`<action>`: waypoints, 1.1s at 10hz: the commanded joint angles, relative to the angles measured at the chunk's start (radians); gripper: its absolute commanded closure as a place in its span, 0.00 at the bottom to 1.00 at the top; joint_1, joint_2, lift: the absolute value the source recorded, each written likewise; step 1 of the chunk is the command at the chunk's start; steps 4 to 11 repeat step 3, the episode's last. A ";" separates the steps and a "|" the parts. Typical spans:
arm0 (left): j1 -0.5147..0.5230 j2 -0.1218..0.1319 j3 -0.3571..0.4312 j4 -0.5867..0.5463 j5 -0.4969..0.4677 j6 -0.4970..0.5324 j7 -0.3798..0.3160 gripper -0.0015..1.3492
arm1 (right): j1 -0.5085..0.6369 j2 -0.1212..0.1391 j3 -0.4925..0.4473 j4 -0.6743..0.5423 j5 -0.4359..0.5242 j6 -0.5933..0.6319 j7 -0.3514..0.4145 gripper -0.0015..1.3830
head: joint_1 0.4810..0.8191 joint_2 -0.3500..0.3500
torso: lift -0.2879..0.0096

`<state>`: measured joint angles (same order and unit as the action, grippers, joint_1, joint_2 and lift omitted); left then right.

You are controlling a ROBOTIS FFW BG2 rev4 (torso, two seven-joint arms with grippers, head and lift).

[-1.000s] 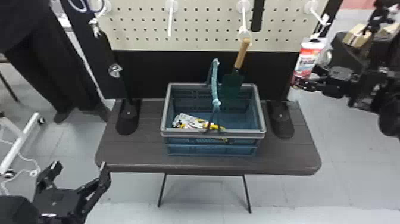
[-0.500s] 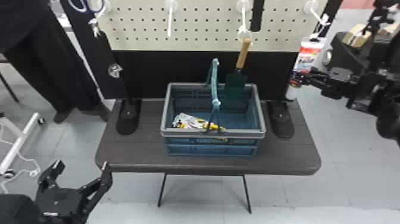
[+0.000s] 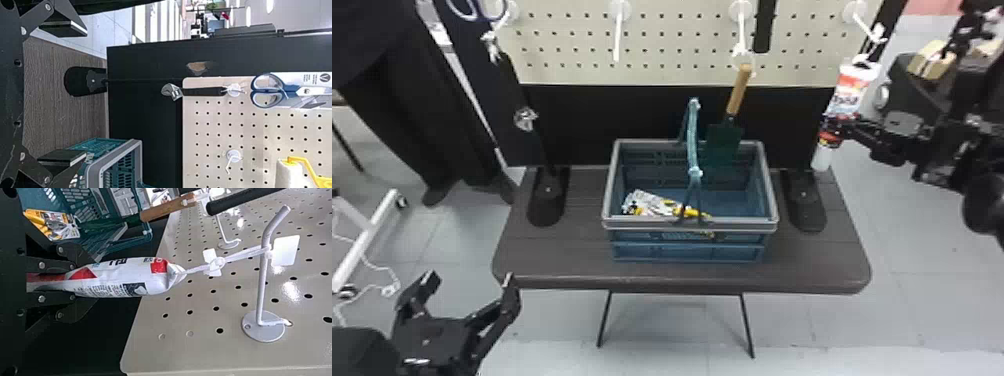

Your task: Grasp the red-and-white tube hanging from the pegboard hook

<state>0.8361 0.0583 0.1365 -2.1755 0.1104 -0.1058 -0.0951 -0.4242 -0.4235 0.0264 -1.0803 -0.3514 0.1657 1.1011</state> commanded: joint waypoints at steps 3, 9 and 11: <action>0.000 0.000 0.000 0.000 0.002 0.000 0.000 0.16 | 0.000 0.002 0.000 0.006 0.000 0.000 -0.003 0.93 | 1.00 0.51 | 0.63; 0.000 0.000 0.000 0.000 0.002 0.000 0.000 0.16 | 0.000 0.002 0.000 0.006 0.000 0.000 -0.003 0.93 | 1.00 0.51 | 0.63; 0.000 0.000 0.000 0.000 0.002 0.000 0.000 0.16 | 0.000 0.002 0.000 0.006 0.000 0.000 -0.003 0.93 | 1.00 0.51 | 0.63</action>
